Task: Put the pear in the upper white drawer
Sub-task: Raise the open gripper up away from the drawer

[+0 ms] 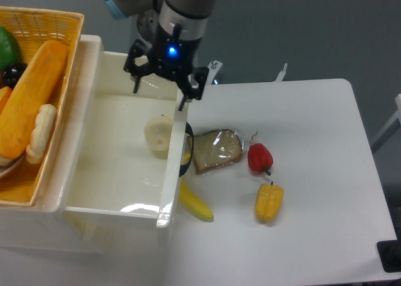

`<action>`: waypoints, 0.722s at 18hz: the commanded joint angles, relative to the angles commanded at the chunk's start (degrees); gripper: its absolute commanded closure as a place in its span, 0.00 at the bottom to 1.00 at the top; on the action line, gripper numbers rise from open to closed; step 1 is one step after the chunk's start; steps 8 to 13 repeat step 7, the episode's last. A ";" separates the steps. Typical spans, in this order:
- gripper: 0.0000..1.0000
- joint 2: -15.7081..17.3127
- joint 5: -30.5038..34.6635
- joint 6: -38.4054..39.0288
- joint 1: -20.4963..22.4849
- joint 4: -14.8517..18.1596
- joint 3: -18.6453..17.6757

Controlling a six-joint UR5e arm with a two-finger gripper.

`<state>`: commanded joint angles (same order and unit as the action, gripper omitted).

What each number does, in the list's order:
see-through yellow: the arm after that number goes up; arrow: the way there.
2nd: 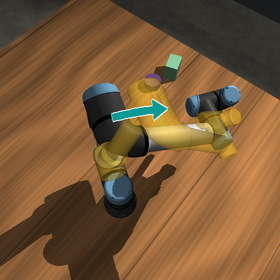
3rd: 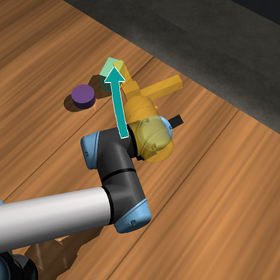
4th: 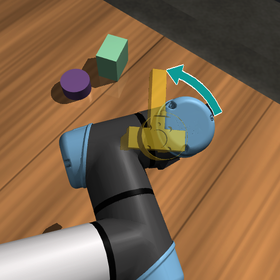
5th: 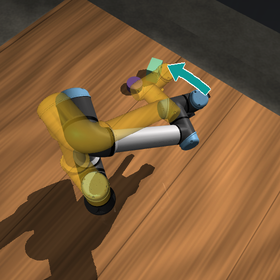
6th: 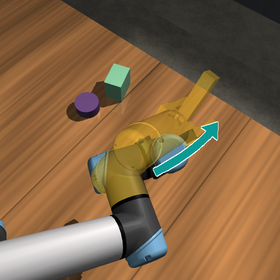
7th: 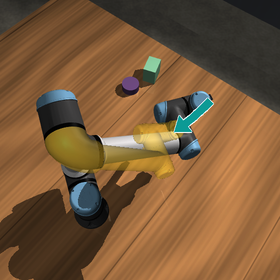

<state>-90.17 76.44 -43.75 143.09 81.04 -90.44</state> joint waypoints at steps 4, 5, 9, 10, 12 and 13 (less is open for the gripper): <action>0.00 -1.58 2.39 -6.60 1.93 -0.79 0.00; 0.00 -1.93 2.74 -7.31 2.63 -0.80 0.09; 0.00 -3.16 2.75 -8.80 3.16 -1.76 0.70; 0.00 -3.16 2.75 -8.80 3.16 -1.76 0.70; 0.00 -3.16 2.75 -8.80 3.16 -1.76 0.70; 0.00 -3.16 2.75 -8.80 3.16 -1.76 0.70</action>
